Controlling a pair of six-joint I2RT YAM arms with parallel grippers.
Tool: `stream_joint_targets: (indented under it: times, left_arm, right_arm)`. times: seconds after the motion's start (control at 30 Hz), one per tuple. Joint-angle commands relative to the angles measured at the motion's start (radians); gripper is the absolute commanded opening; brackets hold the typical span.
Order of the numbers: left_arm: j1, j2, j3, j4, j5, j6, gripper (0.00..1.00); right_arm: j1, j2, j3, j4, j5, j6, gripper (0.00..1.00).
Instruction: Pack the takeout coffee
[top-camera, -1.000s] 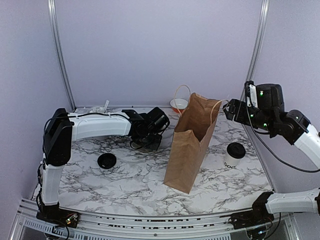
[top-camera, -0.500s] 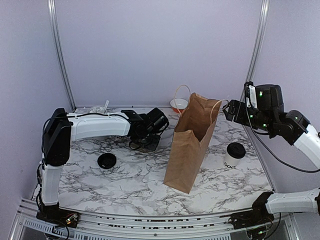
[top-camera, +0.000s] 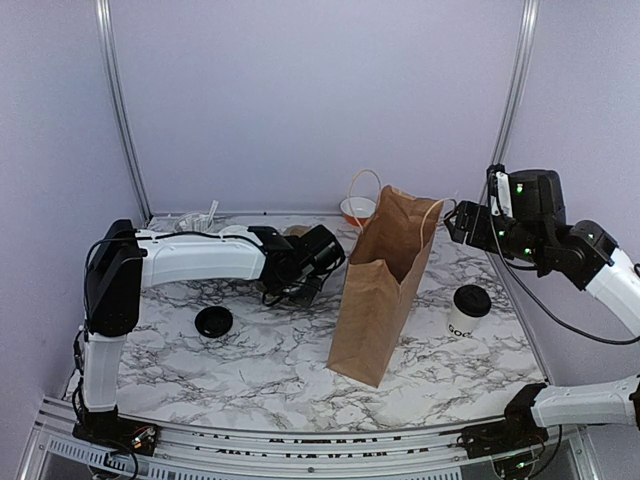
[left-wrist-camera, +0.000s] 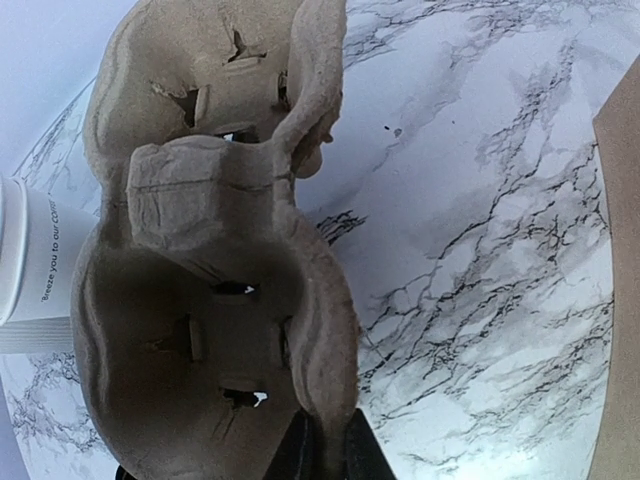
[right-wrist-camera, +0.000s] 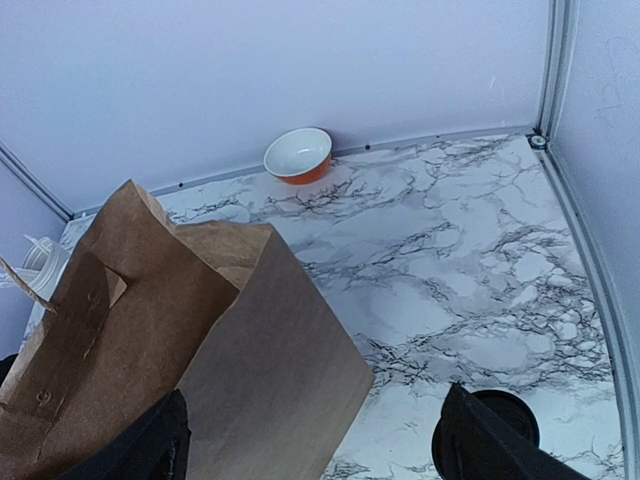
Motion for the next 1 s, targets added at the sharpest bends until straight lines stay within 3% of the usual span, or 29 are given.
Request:
stream_joint_targets:
  times: [0.0,0.4,0.67,0.97]
  left_arm:
    - [-0.010,-0.027,0.004,-0.030,-0.035,0.015,0.15]
    - [0.000,-0.067,0.002,-0.027,0.073,-0.013,0.22]
    - [0.087,-0.071,0.006,0.015,0.269,-0.094,0.27]
    - [0.106,0.101,0.236,0.003,0.299,-0.080,0.36]
  right_arm:
    - [-0.009,0.002,0.008,0.018,-0.007,0.012,0.84]
    - [-0.009,0.005,0.006,0.019,-0.007,0.009,0.84]
    - [-0.009,0.002,0.004,0.017,-0.001,0.006,0.84]
    - [-0.009,0.010,0.006,0.020,-0.007,0.001,0.84]
